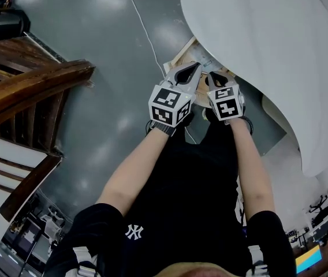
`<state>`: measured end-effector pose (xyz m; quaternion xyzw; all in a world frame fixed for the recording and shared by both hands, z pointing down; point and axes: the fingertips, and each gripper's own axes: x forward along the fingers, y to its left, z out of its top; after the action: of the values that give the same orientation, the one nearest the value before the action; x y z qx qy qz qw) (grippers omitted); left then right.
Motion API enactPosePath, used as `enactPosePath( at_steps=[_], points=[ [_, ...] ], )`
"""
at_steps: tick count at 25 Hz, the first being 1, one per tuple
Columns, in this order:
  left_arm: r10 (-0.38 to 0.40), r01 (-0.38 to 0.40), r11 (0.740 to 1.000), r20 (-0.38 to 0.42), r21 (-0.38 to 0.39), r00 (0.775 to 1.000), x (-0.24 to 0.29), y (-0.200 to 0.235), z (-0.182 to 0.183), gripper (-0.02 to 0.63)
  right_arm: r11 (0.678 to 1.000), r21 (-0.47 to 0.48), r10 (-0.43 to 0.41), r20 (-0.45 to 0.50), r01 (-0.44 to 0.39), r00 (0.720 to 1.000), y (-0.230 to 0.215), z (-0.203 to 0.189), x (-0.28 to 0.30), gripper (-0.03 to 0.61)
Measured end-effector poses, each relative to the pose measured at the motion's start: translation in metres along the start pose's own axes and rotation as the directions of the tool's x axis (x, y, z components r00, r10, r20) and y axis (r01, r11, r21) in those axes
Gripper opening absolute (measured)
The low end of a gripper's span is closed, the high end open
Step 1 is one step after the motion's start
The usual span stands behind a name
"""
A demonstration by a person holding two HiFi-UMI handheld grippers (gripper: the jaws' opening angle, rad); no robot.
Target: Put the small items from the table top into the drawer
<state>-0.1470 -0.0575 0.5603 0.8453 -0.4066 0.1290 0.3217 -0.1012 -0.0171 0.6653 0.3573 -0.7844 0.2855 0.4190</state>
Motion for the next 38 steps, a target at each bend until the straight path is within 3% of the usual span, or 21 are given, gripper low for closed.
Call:
enactPosePath(
  at_steps=[9,19,29,38],
  points=[
    [-0.014,0.014,1.000,0.012,0.018,1.000,-0.029,-0.023,0.036,0.000,1.000,0.004,-0.017,0.124,0.017,0.992,0.022,0.037,-0.065,0.023],
    [-0.045,0.044,0.997,0.026,0.061,0.999,-0.051,-0.051,0.076,0.000,0.995,0.096,-0.064,0.250,0.041,0.966,0.012,0.087,-0.126,0.025],
    [-0.101,0.093,0.987,0.058,0.130,0.993,-0.071,-0.086,0.122,0.000,0.979,0.198,-0.132,0.403,0.054,0.906,0.004,0.129,-0.199,0.026],
    [-0.143,0.119,0.971,0.105,0.207,0.984,-0.086,-0.117,0.161,0.000,0.973,0.219,-0.180,0.502,0.077,0.846,-0.003,0.161,-0.252,0.026]
  ],
)
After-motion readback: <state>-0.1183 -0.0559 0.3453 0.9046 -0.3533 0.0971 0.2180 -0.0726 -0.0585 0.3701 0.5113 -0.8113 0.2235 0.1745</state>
